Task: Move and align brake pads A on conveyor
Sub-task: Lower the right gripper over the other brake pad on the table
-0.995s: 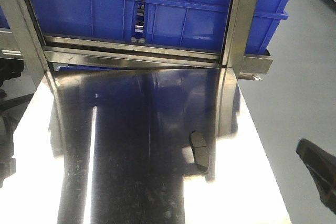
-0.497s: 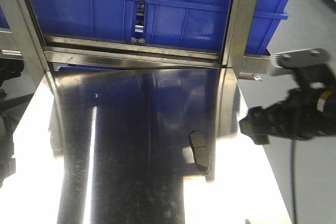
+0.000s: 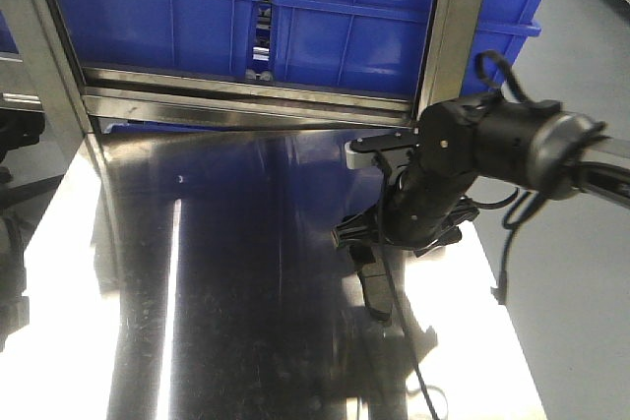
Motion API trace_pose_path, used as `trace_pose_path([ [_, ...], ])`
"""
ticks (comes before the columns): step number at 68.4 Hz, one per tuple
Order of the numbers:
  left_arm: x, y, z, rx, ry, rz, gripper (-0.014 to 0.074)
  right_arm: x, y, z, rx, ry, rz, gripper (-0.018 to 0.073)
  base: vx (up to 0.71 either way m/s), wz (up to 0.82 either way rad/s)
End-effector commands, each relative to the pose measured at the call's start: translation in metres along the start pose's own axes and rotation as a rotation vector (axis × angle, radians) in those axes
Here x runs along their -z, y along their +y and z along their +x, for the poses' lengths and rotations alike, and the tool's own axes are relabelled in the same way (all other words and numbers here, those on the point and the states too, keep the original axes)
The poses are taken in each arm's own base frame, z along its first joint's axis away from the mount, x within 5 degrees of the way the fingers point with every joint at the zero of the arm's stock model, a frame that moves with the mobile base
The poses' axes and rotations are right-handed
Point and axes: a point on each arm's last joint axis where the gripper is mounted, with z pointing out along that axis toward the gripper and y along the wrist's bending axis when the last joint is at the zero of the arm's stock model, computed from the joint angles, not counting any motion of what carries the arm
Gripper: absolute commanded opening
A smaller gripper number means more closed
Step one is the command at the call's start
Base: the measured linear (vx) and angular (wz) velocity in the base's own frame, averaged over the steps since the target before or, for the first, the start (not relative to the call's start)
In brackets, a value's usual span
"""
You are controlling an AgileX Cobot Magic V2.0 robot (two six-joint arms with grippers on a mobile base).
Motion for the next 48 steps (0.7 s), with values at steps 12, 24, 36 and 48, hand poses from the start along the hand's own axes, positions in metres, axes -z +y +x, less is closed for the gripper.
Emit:
trace_pose_path([
  [12,0.008,-0.003,-0.016,-0.001,-0.117,0.023,0.0004,-0.006,0.001,-0.017,-0.017,-0.027,0.005,0.059,0.0,0.0],
  [24,0.008,-0.003,-0.016,-0.001,-0.117,0.023,0.0004,-0.014,0.001,-0.018,-0.018,-0.027,0.005,0.0572,0.0,0.0],
  [36,0.008,-0.003,-0.016,-0.001,-0.117,0.023,0.0004,-0.018,0.0,-0.019,-0.01,-0.031,0.012,0.0508,0.0,0.0],
  [48,0.008,-0.003,-0.016,-0.001,-0.117,0.023,0.0004,-0.018,0.0,-0.019,-0.007,-0.035,0.012,0.0462,0.0,0.0],
])
